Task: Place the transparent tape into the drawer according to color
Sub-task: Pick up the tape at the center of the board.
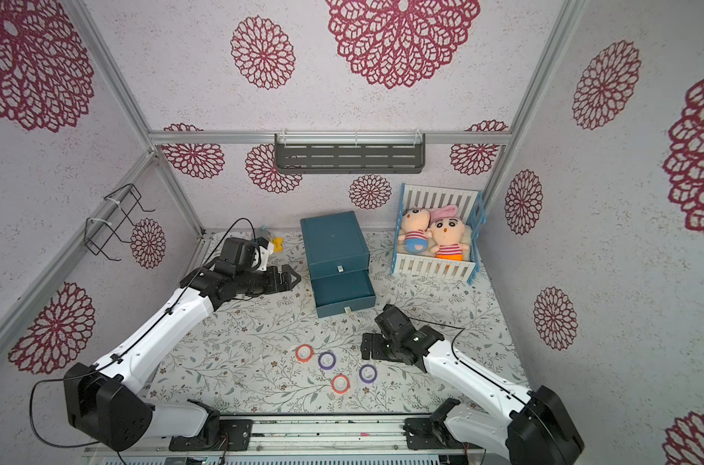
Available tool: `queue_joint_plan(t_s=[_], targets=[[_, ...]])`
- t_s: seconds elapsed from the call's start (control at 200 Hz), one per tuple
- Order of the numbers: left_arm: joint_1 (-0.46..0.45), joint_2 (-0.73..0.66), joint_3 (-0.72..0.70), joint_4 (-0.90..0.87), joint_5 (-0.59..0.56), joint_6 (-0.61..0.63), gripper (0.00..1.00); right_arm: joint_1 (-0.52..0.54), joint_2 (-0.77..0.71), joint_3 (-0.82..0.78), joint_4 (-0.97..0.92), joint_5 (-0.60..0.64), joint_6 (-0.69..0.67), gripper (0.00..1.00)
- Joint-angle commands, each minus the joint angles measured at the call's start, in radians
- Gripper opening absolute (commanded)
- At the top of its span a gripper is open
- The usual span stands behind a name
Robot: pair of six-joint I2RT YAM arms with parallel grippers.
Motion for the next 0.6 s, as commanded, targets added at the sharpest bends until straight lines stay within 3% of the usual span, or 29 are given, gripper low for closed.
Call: queue_joint_plan(t_s=[0.0,0.596], targets=[[0.02,-0.042,-0.048,0.039,0.014,0.0,0.97,0.031,0.023,0.021,-0.087,0.049,-0.019,0.99],[0.07,-0.101,-0.215,0.084,0.086,0.002,0.97,0.176,0.209,0.06,-0.099,0.108,0.0,0.82]])
